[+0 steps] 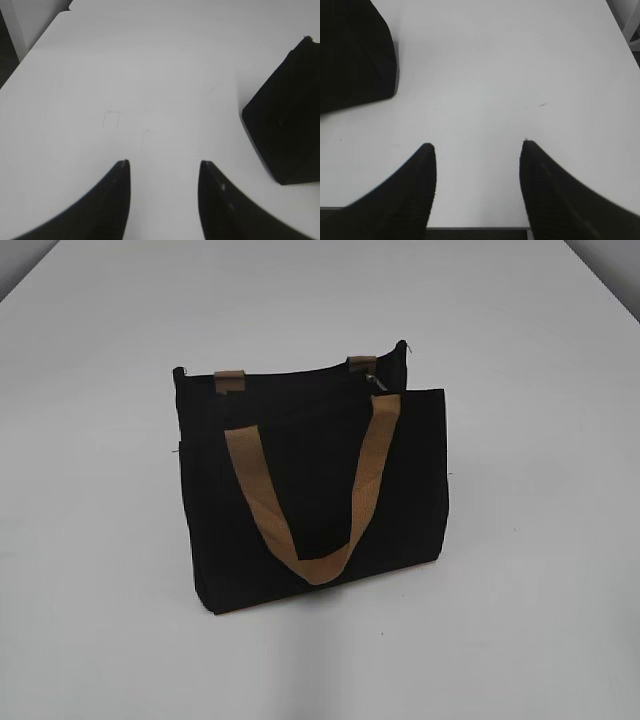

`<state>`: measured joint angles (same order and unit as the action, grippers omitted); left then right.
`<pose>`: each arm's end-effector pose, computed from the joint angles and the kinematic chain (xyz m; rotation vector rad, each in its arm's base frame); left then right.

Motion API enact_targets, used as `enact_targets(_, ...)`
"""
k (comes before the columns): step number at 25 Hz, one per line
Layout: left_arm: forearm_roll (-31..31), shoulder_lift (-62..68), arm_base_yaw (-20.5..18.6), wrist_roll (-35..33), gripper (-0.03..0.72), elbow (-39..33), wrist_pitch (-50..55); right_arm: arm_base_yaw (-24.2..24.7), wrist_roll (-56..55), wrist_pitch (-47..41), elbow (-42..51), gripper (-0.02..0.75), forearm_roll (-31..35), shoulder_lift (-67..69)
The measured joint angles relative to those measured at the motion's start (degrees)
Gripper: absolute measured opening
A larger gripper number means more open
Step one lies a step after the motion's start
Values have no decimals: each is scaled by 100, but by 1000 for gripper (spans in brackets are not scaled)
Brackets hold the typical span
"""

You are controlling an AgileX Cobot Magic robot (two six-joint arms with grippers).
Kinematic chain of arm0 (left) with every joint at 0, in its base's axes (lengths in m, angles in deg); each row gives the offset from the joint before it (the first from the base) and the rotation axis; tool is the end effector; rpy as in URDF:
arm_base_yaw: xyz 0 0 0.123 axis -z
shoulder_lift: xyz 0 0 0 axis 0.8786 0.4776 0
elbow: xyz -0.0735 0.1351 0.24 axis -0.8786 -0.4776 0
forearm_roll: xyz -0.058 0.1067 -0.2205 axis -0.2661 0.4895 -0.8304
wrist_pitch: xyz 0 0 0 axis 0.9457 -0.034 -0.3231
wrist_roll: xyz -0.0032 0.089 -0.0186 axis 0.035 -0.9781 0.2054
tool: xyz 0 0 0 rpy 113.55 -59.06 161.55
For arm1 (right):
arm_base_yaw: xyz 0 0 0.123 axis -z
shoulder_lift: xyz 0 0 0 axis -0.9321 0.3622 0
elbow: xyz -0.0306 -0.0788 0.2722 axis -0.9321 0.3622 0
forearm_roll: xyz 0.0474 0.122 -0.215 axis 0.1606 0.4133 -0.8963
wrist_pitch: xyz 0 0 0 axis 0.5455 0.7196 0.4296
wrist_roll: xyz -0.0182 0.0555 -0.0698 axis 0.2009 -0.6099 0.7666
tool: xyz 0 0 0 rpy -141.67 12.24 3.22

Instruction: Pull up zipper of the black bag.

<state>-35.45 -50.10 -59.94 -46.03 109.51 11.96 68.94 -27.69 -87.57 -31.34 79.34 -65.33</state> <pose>-0.0097 0.0002 0.2848 -0.0088 2.0075 -0.0399 -0.0053 0.0052 0.2698 -0.0196 2.0873 0.0649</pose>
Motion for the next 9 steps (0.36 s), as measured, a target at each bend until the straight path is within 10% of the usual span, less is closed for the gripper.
enact_targets(9, 0, 0, 0, 0, 339, 0, 0, 0, 0, 0, 0, 419, 0, 0)
